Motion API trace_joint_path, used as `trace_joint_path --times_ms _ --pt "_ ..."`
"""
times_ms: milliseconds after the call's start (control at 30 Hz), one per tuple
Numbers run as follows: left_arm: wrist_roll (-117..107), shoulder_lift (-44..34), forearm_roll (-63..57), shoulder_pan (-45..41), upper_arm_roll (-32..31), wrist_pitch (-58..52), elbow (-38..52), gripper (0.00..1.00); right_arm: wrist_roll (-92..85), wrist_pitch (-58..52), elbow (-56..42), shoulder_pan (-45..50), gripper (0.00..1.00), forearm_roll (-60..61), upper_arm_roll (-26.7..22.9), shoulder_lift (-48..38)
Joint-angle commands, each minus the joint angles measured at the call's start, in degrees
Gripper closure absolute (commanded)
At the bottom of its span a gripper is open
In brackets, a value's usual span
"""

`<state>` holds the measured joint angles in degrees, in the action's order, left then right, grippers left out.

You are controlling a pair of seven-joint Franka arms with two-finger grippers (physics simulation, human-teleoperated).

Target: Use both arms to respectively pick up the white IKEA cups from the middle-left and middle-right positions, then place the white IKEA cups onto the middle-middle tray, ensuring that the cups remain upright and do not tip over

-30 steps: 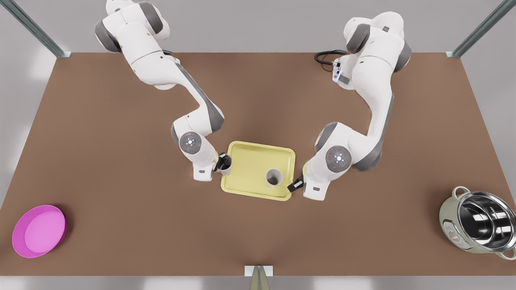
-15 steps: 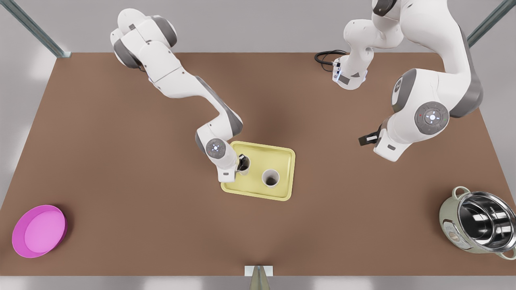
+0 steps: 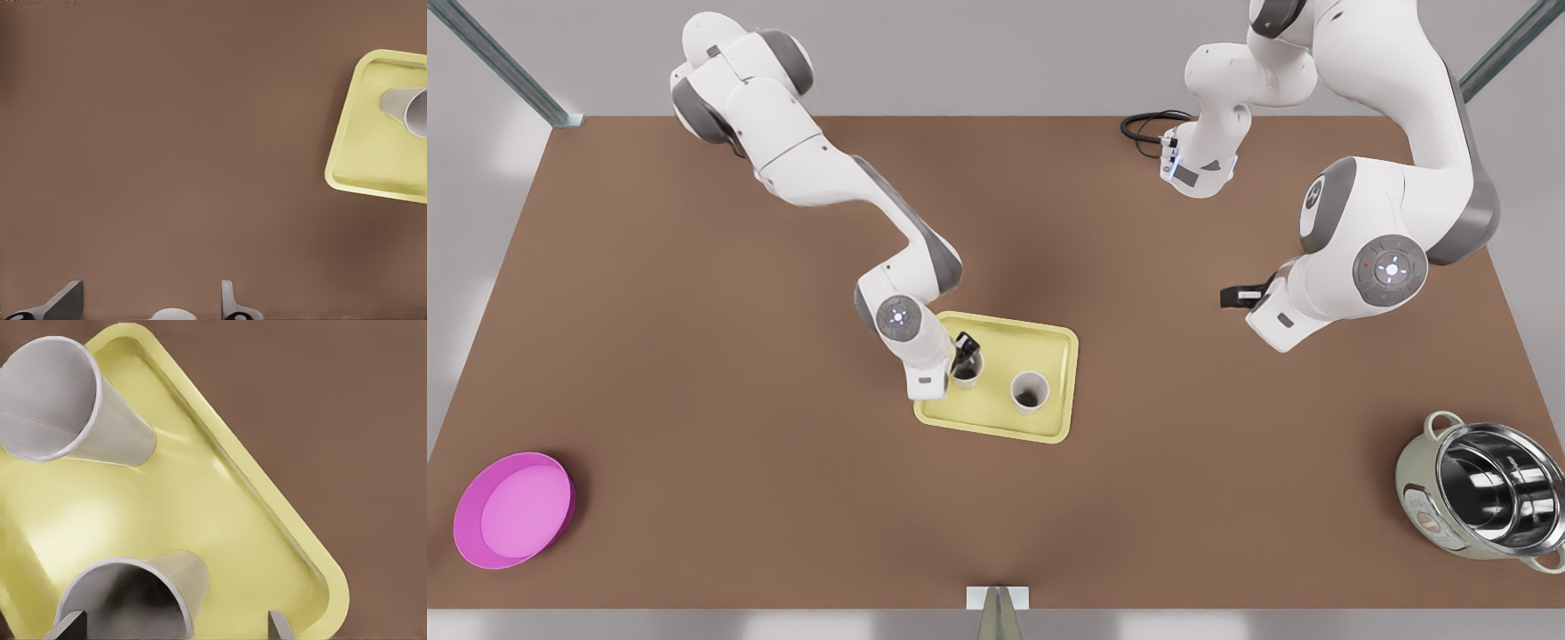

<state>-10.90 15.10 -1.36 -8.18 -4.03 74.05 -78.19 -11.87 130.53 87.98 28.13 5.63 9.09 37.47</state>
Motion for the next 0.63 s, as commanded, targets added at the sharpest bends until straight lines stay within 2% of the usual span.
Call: trace_joint_path --times_ms 0,100,133,167,200,233,267,300,400,433,467,500,600 --pt "11.5 -0.1 0.0 0.0 0.0 -0.2 0.1 0.00 -0.1 -4.2 -0.1 -0.3 0.00 1.7 0.1 -2.0" --pt "11.7 -0.1 0.1 0.0 0.0 -0.2 0.0 0.00 0.2 -12.6 -0.2 -2.7 0.00 1.9 -0.1 -6.5" --pt "11.8 -0.1 0.1 0.1 0.0 -0.3 0.1 0.00 0.6 -20.0 -0.4 -7.0 0.00 1.2 -0.7 -7.0" --pt "11.7 0.0 0.1 0.0 0.0 -0.4 0.1 0.00 1.8 -28.8 -2.1 -10.3 0.00 0.2 -6.5 -7.0" --pt "11.7 0.0 0.1 0.1 0.0 -0.4 0.1 0.00 6.7 -37.5 -5.5 -12.0 0.00 -2.5 -14.8 -6.3" --pt "11.7 0.0 0.0 0.0 0.0 -0.4 0.1 0.00 11.9 -43.2 -11.3 -13.0 0.00 -2.7 -20.6 -4.0" --pt "11.7 0.3 0.0 0.0 0.0 -0.4 0.1 0.00 11.9 -45.7 -16.8 -13.0 0.00 -5.2 -23.8 -4.4" --pt "11.7 0.3 0.0 0.0 0.0 -0.4 0.1 0.00 11.0 -45.6 -17.9 -16.3 0.00 -6.2 -21.7 -10.0" --pt "11.8 0.4 0.0 0.1 0.0 -0.5 0.1 0.00 11.1 -46.5 -5.5 -17.6 0.00 -7.0 -18.8 -28.5" --pt "11.7 0.4 0.0 0.1 0.0 -0.5 0.1 0.00 11.7 -46.7 -2.6 -19.3 0.00 -7.7 -16.0 -32.1" --pt "11.8 0.4 0.1 0.1 0.0 -0.5 0.1 0.00 11.7 -46.7 -0.3 -19.9 0.00 -8.4 -15.6 -35.2" --pt "11.7 0.4 0.1 0.1 0.0 -0.5 0.1 0.00 11.8 -46.8 -0.2 -21.2 0.00 -8.3 -14.0 -35.2" --pt "11.8 0.4 0.2 0.1 0.0 -0.5 0.1 0.00 11.8 -46.8 -0.2 -21.3 0.00 -8.3 -13.8 -35.2"
